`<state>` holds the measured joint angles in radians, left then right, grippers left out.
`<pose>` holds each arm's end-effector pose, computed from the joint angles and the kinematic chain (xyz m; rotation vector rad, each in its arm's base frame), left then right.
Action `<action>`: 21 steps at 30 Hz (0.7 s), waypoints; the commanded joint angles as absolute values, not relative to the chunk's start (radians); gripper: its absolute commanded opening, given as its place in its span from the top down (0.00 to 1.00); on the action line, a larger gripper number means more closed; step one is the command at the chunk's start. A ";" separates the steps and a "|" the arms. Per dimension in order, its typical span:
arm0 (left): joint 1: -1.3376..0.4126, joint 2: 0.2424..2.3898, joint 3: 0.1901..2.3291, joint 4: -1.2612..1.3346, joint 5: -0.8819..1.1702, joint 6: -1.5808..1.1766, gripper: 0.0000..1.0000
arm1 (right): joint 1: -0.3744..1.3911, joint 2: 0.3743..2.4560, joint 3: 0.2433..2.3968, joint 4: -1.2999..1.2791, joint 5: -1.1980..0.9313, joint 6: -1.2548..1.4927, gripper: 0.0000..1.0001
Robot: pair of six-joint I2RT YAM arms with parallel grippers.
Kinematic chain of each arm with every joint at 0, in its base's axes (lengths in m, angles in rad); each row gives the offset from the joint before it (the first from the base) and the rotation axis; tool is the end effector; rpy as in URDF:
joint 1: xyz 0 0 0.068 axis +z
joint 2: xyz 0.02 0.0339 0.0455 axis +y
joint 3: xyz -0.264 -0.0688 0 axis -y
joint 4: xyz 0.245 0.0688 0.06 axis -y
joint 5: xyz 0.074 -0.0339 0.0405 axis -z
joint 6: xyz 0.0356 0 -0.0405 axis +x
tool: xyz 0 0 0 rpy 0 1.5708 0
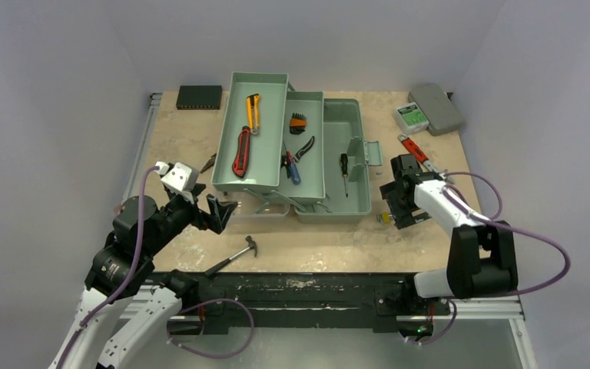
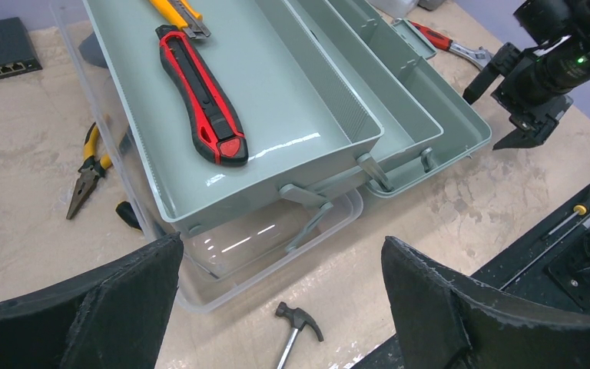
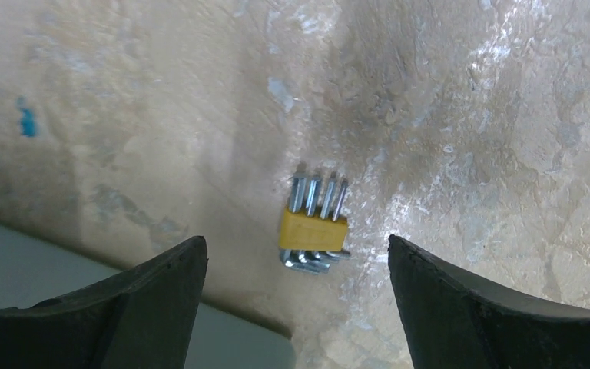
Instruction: Pack the tool kit
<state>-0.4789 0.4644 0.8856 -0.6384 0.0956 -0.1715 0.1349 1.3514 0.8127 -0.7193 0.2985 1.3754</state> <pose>0.0782 -0.0444 0.3631 0.3477 1.7873 -0.5495 0.2361 0.0215 0.1942 1.6286 2.1694 -0.0038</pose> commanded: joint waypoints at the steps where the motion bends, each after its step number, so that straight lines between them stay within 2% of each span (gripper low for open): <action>1: -0.479 0.463 0.895 -0.625 0.086 -0.161 0.03 | 0.142 1.422 0.824 -0.700 0.296 1.439 0.16; 7: -0.478 0.463 0.895 -0.625 0.085 -0.161 0.03 | 0.145 1.479 0.811 -0.658 0.297 1.456 0.22; 14: -0.478 0.465 0.894 -0.624 0.089 -0.161 0.03 | 0.165 1.528 0.798 -0.646 0.285 1.497 0.35; 18: -0.477 0.463 0.895 -0.623 0.087 -0.161 0.03 | 0.176 1.541 0.774 -0.625 0.282 1.521 0.49; 21: -0.478 0.464 0.895 -0.624 0.087 -0.161 0.03 | 0.179 1.553 0.772 -0.616 0.271 1.519 0.67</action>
<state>-0.4789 0.4644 0.8856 -0.6384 0.0956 -0.1719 0.1677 1.5036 0.8078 -0.6724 0.2886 1.4616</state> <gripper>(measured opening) 0.968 0.403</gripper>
